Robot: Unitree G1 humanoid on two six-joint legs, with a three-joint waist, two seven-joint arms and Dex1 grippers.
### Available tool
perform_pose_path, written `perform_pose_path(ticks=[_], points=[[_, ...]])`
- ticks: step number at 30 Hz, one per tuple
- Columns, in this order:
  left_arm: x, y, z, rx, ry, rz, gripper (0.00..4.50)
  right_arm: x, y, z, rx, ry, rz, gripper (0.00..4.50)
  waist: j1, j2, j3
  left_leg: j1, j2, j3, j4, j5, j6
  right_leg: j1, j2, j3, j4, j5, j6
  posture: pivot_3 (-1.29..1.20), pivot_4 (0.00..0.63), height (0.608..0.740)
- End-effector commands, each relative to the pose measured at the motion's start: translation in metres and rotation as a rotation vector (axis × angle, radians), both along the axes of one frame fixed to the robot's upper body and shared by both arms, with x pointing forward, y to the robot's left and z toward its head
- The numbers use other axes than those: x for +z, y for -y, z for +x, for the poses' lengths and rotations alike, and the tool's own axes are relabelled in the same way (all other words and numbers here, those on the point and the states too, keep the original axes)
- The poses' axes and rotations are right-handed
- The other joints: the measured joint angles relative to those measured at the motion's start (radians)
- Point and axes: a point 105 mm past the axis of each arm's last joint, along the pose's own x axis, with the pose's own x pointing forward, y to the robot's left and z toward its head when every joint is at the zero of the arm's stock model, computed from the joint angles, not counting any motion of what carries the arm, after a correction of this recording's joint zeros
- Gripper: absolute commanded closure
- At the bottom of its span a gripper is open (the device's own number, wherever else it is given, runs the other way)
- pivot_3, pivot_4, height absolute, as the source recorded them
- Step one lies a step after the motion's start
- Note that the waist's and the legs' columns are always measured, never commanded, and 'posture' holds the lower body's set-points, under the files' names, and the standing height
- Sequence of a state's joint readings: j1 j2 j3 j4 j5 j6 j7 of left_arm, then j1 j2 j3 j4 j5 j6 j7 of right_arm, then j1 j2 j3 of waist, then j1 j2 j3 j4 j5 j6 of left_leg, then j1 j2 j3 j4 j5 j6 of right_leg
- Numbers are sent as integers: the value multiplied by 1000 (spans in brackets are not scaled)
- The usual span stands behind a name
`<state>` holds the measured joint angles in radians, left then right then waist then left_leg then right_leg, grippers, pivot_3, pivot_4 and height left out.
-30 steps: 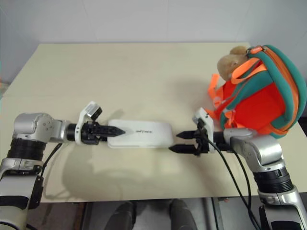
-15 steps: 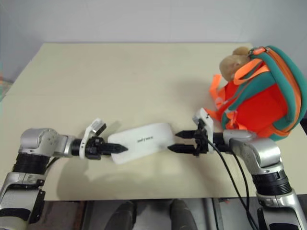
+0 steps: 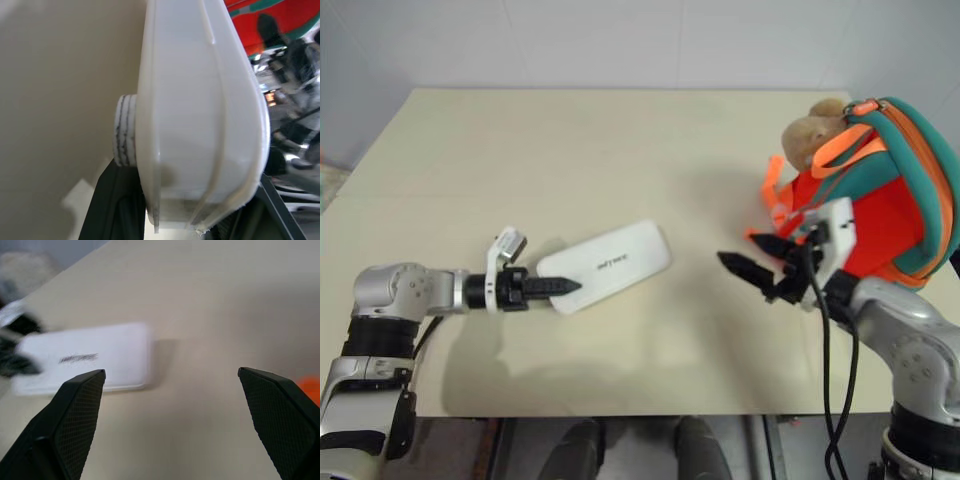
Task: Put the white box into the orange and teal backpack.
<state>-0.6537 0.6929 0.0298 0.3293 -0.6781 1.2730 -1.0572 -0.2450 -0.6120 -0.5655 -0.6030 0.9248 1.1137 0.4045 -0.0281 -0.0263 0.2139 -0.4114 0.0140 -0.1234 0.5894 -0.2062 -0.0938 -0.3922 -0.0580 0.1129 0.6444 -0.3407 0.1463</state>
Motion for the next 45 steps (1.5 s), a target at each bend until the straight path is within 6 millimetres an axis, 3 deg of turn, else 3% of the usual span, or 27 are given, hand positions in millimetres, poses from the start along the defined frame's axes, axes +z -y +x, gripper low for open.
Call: perform_pose_path(ticks=[1,5,7,11,12,15,18,20,25,31,37,43,45], points=[[-12,-5,-4,-43,21,76,3189,18,9,-21,-137,72,-18,0,0,0,0,0,0,0,0,0,0,0,0,0,0,0,0,0,150,740],[-29,-10,-5,-89,18,165,3189,3,25,-28,-295,22,-43,0,0,-1,0,1,0,0,-2,0,0,1,0,0,-1,-1,-2,0,150,740],[-28,-8,0,-87,36,162,3189,-5,47,-18,-452,-14,-92,0,0,-1,-1,2,0,1,-2,0,0,2,0,0,-1,-1,-2,0,150,740],[-21,0,5,-101,79,146,3189,0,75,6,-670,29,-119,0,-1,-1,-1,2,-1,2,-1,2,2,2,-1,1,-4,-2,-10,0,150,740],[-18,2,3,-118,89,150,3189,1,75,12,-675,41,-113,0,-1,-1,-1,2,-1,2,-1,3,2,2,-1,1,-5,-4,-17,0,150,740],[-8,16,-7,-164,112,105,3189,-1,59,34,-618,58,-79,0,-4,-1,-1,2,0,2,-1,4,2,3,0,2,-5,-3,-16,0,150,740],[-7,19,-13,-157,115,78,3189,7,57,46,-604,106,-53,0,-3,-1,-1,2,0,2,-3,4,2,2,0,2,-5,5,-2,0,150,740],[-11,14,-15,-131,110,85,3189,15,57,51,-591,129,2,0,-2,-1,0,1,0,2,-6,4,2,0,0,2,-4,4,-1,0,150,740],[-20,-5,-16,-38,100,103,3189,10,50,61,-550,108,13,0,-2,-1,-1,1,1,1,-11,4,1,-1,0,0,-5,2,-2,0,150,740],[-27,-11,-14,18,105,112,3189,6,61,92,-637,135,14,0,-20,-1,-1,5,0,2,-10,6,0,1,0,1,-1,3,-3,0,150,740],[-21,-9,-9,42,138,86,3189,9,55,112,-590,175,63,1999,-27,-1,-1,6,0,2,-9,10,1,2,0,1,-1,5,-2,0,150,740],[-16,-19,-6,87,168,80,3189,19,47,119,-509,210,124,4043,-28,-1,-1,6,0,1,-9,10,1,1,0,1,0,6,-2,0,150,740],[-15,-24,-6,118,179,77,3189,21,41,119,-466,221,150,4488,-30,-1,-1,5,0,1,-10,10,1,1,0,1,0,6,-2,0,150,740]])
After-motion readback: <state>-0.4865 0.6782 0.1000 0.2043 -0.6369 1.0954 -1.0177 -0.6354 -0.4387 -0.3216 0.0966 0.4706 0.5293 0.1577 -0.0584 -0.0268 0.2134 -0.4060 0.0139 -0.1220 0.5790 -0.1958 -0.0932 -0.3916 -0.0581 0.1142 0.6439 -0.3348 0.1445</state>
